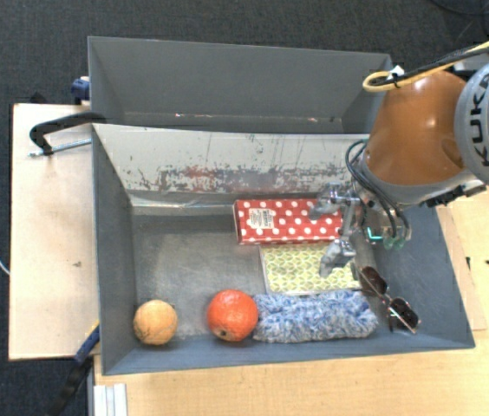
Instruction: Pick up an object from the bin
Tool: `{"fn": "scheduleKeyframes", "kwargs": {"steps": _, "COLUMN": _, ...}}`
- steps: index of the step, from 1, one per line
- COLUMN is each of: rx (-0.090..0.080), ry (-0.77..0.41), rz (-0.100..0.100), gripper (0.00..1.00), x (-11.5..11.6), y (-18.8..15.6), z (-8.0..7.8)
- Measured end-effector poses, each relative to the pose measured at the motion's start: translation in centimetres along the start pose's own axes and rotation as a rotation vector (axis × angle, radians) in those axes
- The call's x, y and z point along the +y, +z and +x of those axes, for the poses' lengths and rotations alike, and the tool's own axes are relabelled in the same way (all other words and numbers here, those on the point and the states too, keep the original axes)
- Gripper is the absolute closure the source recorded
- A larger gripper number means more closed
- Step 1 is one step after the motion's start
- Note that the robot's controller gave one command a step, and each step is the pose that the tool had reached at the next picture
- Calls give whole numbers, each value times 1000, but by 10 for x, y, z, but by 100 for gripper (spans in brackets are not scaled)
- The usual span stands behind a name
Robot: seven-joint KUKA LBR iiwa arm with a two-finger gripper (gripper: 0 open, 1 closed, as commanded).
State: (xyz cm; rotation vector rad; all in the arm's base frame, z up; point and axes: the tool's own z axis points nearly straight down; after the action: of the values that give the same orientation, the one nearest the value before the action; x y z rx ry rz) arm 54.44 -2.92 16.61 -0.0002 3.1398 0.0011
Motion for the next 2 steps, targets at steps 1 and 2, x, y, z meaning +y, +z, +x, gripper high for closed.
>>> {"fn": "scheduleKeyframes", "kwargs": {"steps": 1, "rx": -5, "ry": -37, "rz": 1, "gripper": 100, "x": 9, "y": 89, "z": 4}}
{"fn": "scheduleKeyframes", "kwargs": {"steps": 2, "rx": -24, "ry": -36, "rz": 0, "gripper": 0, "x": 10, "y": 89, "z": 0}}
